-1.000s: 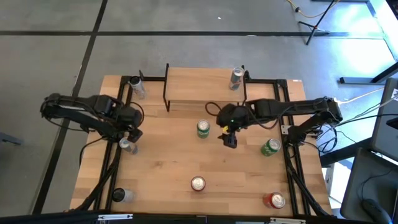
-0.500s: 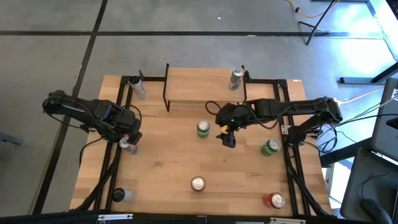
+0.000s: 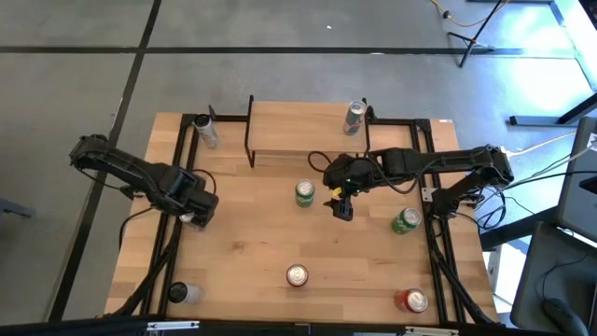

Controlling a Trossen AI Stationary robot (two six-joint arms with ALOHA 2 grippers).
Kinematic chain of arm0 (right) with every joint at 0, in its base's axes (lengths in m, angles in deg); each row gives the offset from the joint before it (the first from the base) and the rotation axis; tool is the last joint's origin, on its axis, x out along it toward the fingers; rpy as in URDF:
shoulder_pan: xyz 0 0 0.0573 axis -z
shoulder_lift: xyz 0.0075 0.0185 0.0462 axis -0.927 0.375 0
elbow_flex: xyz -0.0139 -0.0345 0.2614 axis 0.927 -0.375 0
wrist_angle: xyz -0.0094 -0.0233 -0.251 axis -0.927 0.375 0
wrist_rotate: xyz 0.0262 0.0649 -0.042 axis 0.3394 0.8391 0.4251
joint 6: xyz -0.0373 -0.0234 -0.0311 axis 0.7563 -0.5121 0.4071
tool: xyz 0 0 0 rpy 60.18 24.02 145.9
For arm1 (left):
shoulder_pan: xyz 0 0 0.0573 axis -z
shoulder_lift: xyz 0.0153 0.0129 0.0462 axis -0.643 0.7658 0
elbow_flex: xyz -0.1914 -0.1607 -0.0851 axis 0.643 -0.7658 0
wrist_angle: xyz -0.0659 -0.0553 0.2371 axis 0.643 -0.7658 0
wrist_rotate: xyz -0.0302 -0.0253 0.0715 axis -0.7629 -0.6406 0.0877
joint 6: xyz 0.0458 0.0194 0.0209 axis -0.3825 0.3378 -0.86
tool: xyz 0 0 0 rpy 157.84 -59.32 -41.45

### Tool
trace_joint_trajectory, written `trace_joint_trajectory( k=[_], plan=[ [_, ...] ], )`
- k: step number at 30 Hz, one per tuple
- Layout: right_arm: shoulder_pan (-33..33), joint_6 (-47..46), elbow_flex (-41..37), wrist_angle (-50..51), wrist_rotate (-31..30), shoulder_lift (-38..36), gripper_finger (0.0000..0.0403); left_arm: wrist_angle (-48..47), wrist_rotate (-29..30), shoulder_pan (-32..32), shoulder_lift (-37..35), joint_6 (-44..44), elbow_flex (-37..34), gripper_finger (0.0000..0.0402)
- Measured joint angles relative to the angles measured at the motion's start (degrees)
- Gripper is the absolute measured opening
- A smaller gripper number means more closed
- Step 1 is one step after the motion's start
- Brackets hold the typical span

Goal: Place canned beverage on shelf
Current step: Put the blue soda can on the shelf aligned with the other blue soda can

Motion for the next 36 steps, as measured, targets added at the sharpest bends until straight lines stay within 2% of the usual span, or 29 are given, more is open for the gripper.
trace_joint_trajectory(
  k=[7, 11, 16, 22, 23, 27, 32, 36],
  plan=[
    [0.0, 0.0, 0.0, 0.0, 0.0, 0.0, 0.0317, 4.6, -1.1, 0.0, 0.0, -0.1, -4.0, 0.0356],
    [0.0, 0.0, 0.0, 0.0, 0.0, 0.0, 0.0317, 7.1, -2.5, 0.0, 0.0, -0.8, -6.0, 0.034],
    [0.0, -0.1, 0.0, 0.1, 0.0, 0.0, 0.0317, 9.1, -2.9, 0.0, 0.0, -2.7, -7.5, 0.0293],
    [0.0, -1.7, 0.0, -0.6, 0.1, 0.0, 0.0317, 10.1, -3.3, 0.0, -0.1, -6.1, -7.0, 0.0213],
    [0.0, -1.8, 0.0, -1.2, 0.1, 0.0, 0.0317, 10.4, -3.3, 0.0, 0.0, -7.0, -6.5, 0.0203],
    [0.0, -1.5, 0.0, -1.1, 1.9, 0.0, 0.0317, 10.4, -3.0, -0.7, 0.0, -9.9, -1.3, 0.0201],
    [0.0, -0.2, 0.0, -2.0, 2.0, -0.3, 0.0317, 10.3, 0.0, -2.2, 1.4, -13.5, 9.8, 0.0201],
    [0.0, 0.7, 0.0, -5.4, 2.0, -0.8, 0.0317, 9.8, 3.0, -4.6, 5.9, -20.2, 19.6, 0.0201]
  ],
)
